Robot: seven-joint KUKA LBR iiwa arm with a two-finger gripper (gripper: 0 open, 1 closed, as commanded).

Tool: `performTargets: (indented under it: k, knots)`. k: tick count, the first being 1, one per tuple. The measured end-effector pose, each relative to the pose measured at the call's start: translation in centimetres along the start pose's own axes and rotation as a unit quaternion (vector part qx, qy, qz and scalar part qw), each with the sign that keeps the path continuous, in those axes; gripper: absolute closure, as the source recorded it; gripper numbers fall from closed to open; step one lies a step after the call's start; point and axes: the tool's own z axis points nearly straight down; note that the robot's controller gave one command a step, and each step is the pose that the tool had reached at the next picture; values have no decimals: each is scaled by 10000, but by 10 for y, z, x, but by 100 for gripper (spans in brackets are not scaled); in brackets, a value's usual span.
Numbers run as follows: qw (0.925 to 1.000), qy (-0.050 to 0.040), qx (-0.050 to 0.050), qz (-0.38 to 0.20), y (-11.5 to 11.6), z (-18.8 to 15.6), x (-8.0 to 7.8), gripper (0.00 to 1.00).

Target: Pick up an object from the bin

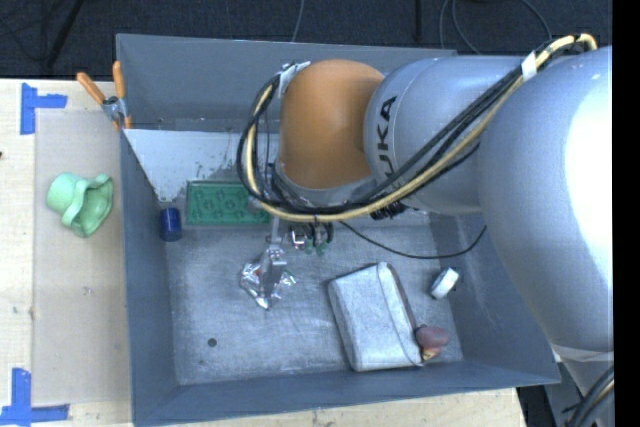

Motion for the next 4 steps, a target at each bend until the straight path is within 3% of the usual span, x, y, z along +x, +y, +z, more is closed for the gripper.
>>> performTargets:
  k: [1,2,3,4]
  knots:
    - [9998,24,12,-199,-22,52,7,0]
    - [9998,-5,3,-189,-21,49,5,100]
    - [9998,-59,-14,-210,22,-90,-20,100]
    - [9889,-14,-6,-1488,72,-107,20,100]
